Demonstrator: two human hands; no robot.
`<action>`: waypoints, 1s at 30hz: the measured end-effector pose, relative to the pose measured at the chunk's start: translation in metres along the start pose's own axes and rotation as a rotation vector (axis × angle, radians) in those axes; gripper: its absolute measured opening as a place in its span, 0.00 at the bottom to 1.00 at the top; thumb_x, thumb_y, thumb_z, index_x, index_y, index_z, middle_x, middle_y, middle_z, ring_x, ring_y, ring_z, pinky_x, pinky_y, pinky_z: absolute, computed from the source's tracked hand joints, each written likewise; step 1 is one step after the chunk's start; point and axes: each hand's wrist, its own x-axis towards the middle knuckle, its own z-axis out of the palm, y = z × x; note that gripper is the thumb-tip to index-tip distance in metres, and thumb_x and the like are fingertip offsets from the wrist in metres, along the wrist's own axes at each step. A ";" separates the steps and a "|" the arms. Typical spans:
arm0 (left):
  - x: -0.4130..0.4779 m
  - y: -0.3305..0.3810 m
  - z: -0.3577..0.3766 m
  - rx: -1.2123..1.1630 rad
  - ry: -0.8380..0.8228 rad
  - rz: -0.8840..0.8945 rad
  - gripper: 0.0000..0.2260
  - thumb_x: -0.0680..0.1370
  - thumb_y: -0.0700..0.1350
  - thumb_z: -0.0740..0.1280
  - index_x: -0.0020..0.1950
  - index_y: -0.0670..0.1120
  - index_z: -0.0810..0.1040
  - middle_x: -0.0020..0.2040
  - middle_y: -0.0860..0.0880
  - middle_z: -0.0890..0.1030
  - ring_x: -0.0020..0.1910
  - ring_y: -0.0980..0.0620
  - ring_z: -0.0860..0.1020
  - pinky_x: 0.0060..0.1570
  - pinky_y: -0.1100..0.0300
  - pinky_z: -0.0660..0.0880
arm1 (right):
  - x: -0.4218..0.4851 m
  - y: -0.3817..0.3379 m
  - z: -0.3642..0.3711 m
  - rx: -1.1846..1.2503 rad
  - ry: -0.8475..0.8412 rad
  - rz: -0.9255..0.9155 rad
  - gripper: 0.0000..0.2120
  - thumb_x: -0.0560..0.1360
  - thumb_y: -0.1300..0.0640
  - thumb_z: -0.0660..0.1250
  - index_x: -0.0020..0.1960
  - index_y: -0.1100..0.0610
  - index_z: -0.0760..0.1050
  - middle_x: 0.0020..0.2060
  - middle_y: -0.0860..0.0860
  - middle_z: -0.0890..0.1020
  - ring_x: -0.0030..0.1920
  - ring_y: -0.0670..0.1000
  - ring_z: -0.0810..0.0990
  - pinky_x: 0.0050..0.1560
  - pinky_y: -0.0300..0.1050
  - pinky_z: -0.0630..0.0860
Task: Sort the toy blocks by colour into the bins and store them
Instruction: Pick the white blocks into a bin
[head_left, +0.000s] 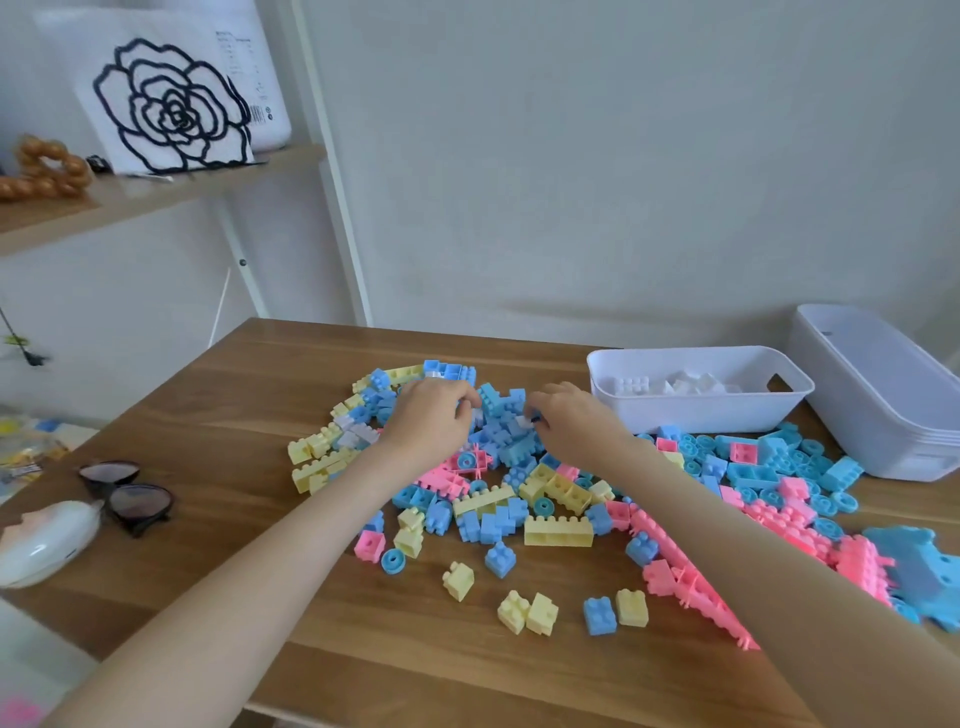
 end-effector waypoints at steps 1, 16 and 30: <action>0.002 -0.002 0.001 0.010 0.025 -0.013 0.12 0.80 0.41 0.58 0.54 0.47 0.80 0.45 0.52 0.82 0.49 0.51 0.76 0.64 0.53 0.66 | -0.001 0.001 0.000 -0.017 0.003 -0.002 0.14 0.77 0.63 0.57 0.60 0.56 0.73 0.55 0.52 0.76 0.57 0.53 0.71 0.53 0.43 0.69; 0.022 -0.006 0.015 0.137 -0.197 -0.107 0.09 0.79 0.49 0.61 0.57 0.51 0.76 0.54 0.51 0.73 0.60 0.49 0.70 0.60 0.52 0.61 | -0.001 0.010 -0.007 -0.031 -0.126 -0.011 0.16 0.78 0.64 0.58 0.63 0.55 0.73 0.56 0.52 0.73 0.61 0.51 0.68 0.57 0.45 0.71; 0.024 -0.002 0.014 0.163 -0.205 -0.156 0.08 0.78 0.53 0.65 0.51 0.51 0.77 0.61 0.48 0.70 0.66 0.48 0.66 0.64 0.51 0.59 | 0.000 0.016 -0.008 -0.079 -0.127 -0.047 0.12 0.79 0.64 0.58 0.58 0.57 0.75 0.54 0.51 0.75 0.57 0.51 0.70 0.55 0.43 0.70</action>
